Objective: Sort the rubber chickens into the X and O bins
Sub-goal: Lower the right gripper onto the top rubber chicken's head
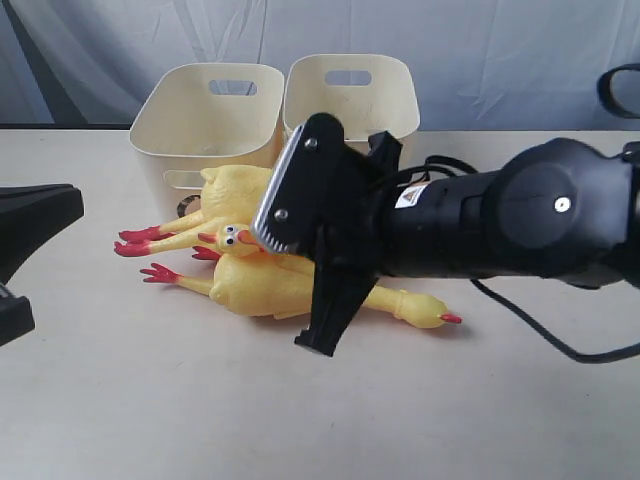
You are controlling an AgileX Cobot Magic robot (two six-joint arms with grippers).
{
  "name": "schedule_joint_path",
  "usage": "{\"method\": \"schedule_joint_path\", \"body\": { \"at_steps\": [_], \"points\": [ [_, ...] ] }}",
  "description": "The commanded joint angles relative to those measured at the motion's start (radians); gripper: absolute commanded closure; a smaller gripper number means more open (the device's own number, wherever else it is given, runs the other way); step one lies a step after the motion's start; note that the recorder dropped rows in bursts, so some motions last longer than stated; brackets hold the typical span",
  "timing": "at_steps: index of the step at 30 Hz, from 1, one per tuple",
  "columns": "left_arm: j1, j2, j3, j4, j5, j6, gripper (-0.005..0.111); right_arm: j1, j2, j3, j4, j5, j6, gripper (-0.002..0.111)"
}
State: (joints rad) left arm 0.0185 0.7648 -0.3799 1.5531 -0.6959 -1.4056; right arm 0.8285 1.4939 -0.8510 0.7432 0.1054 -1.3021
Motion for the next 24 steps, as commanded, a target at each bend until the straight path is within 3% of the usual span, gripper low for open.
{"method": "schedule_joint_path", "body": {
  "at_steps": [1,3,5,10,12,21,24],
  "points": [
    [0.000,0.003,-0.006,-0.004,0.007,-0.005,0.106,0.030,0.055,-0.004,-0.003,-0.074,-0.008,0.108],
    [0.000,0.003,-0.006,-0.004,0.007,-0.005,0.106,0.052,0.081,-0.004,-0.016,-0.135,-0.008,0.108],
    [0.000,0.003,-0.006,-0.004,0.007,-0.005,0.106,0.071,0.101,-0.004,-0.058,-0.170,-0.008,0.100],
    [0.000,0.003,-0.006,-0.004,0.007,-0.005,0.106,0.091,0.155,-0.004,-0.100,-0.247,-0.008,0.057],
    [0.000,0.003,-0.006,-0.004,0.007,-0.005,0.106,0.091,0.175,-0.009,-0.095,-0.288,-0.006,0.045],
    [0.000,0.003,-0.006,-0.004,0.007,-0.005,0.106,0.091,0.258,-0.076,-0.100,-0.367,-0.006,0.061],
    [0.000,0.003,-0.006,-0.004,0.007,-0.005,0.106,0.091,0.280,-0.104,-0.107,-0.365,-0.006,0.062]
  ]
}}
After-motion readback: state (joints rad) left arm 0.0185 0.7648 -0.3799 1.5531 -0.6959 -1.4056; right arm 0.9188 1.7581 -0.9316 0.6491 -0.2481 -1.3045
